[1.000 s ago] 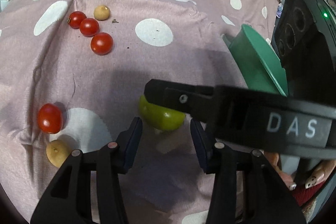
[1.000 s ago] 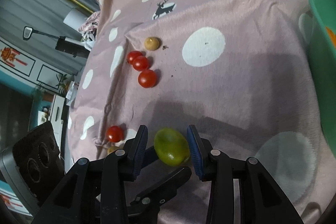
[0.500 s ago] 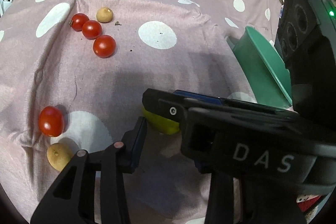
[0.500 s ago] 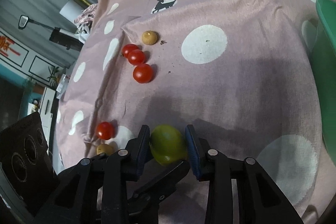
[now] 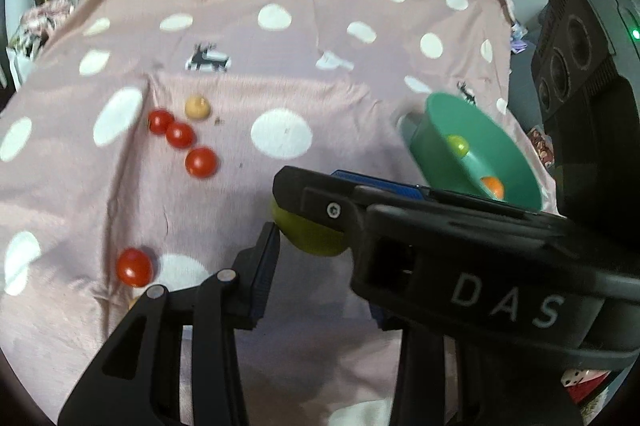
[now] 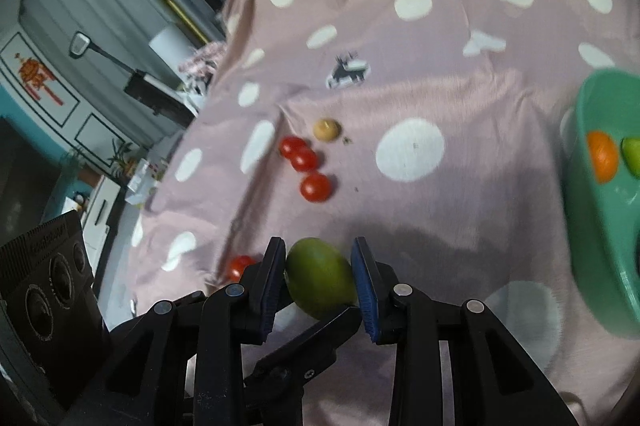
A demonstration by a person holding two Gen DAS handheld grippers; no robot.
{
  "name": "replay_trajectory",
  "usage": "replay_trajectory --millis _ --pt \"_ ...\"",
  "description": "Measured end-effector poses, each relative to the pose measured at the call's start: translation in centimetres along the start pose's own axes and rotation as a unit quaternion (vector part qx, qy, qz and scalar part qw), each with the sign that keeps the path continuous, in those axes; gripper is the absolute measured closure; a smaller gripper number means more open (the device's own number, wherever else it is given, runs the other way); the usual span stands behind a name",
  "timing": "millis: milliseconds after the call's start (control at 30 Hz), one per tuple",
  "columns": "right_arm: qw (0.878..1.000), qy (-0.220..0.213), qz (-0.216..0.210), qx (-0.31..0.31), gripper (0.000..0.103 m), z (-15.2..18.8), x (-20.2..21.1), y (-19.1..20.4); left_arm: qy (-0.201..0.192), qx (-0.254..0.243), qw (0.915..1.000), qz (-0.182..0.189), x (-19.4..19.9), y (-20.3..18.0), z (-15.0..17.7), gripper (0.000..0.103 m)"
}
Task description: Organize fruits
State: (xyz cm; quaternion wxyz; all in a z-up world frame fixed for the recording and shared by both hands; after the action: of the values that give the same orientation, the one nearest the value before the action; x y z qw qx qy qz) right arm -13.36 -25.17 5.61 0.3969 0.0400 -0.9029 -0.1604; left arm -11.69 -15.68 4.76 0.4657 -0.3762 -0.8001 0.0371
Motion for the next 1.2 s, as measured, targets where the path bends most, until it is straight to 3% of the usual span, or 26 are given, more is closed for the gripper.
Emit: replay_trajectory --millis 233,600,900,1200 --pt "0.998 -0.053 0.013 0.009 0.067 -0.9 3.7 -0.1 -0.026 -0.024 0.9992 0.019 1.4 -3.4 -1.0 0.064" --pt "0.989 -0.13 0.06 -0.032 0.067 -1.1 9.4 -4.1 -0.04 -0.082 0.9943 0.056 0.7 -10.1 -1.9 0.064" --pt "0.978 -0.168 0.087 -0.085 0.067 0.1 12.6 -8.0 -0.021 -0.119 0.9886 0.09 -1.1 -14.3 -1.8 0.064" --pt "0.97 -0.172 0.111 -0.131 0.067 1.4 13.8 -11.3 0.018 -0.141 0.9834 0.113 -4.0 -17.2 -0.9 0.064"
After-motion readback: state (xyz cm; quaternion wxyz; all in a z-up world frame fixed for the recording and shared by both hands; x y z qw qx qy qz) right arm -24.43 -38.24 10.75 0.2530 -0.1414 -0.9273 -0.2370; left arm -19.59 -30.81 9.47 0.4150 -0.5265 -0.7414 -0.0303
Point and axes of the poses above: each gripper's, at about its wrist camera, not at the fingertips, and x roughly against the way its jaws point, y to its left, z to its underside, the point moved 3 cm from there along -x, roughly the way its jaws point, and after that the axes turned 12 degrees about x, right-handed, at the moved point
